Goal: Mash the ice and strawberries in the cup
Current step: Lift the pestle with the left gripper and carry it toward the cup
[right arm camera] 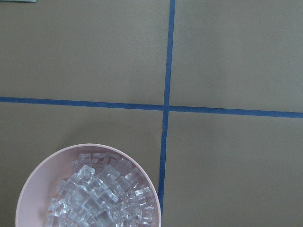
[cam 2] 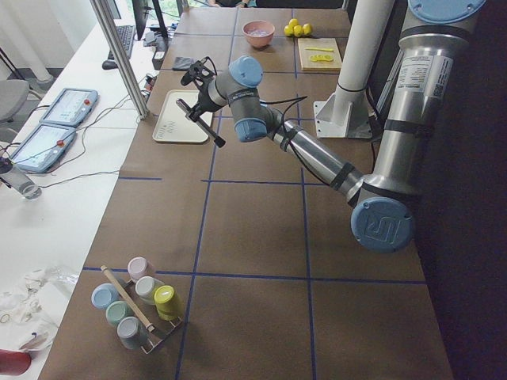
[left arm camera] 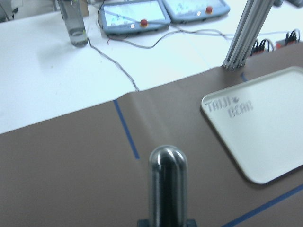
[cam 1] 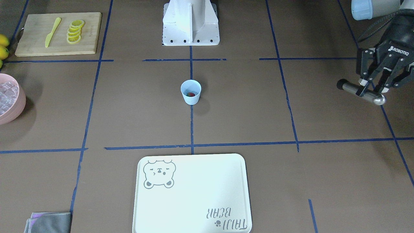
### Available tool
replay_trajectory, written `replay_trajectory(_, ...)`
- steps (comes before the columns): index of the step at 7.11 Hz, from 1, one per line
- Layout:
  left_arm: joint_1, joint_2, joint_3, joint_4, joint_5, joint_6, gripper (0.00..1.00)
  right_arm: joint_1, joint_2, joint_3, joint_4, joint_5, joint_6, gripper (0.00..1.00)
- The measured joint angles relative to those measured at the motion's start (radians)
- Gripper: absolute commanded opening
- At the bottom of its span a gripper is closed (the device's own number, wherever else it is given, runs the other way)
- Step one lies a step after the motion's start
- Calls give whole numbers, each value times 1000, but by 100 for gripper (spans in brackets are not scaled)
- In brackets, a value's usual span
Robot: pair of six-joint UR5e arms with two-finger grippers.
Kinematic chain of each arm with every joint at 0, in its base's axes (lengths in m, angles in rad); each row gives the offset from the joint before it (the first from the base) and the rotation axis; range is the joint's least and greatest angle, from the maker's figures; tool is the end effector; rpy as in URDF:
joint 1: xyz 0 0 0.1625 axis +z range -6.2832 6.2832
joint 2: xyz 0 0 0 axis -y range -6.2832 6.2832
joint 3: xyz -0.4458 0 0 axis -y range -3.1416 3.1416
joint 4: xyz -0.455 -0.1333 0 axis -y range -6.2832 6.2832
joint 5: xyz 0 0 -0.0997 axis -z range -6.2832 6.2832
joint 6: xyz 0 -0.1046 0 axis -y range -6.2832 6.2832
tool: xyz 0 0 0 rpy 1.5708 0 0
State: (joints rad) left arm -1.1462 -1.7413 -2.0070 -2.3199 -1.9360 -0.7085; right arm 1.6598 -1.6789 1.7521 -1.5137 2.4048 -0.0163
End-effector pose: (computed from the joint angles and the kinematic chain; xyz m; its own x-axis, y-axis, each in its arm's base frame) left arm 0.1458 -0.5554 0.2658 0.5943 0.4071 -0.6936 0.3936 0.6049 0.6923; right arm 0.1013 -0.5067 0.6292 0.6792 -0.0522 0.7321 -0.0771 0.9869 0.1419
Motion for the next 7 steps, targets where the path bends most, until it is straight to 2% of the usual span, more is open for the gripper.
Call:
replay_trajectory(3, 270, -19, -1, -227, 400, -46, 0, 0, 1, 2, 1, 1, 1, 99)
replay_trajectory(4, 344, -40, 8, -288, 478, -44, 0, 0, 1, 2, 1, 1, 0, 99)
replay_trajectory(5, 394, -77, 45, -359, 514, -38, 0, 0, 2, 2, 1, 1, 1, 99)
replay_trajectory(7, 457, -217, 282, -607, 598, 19, 0, 0, 0, 8, 1, 1, 1, 99)
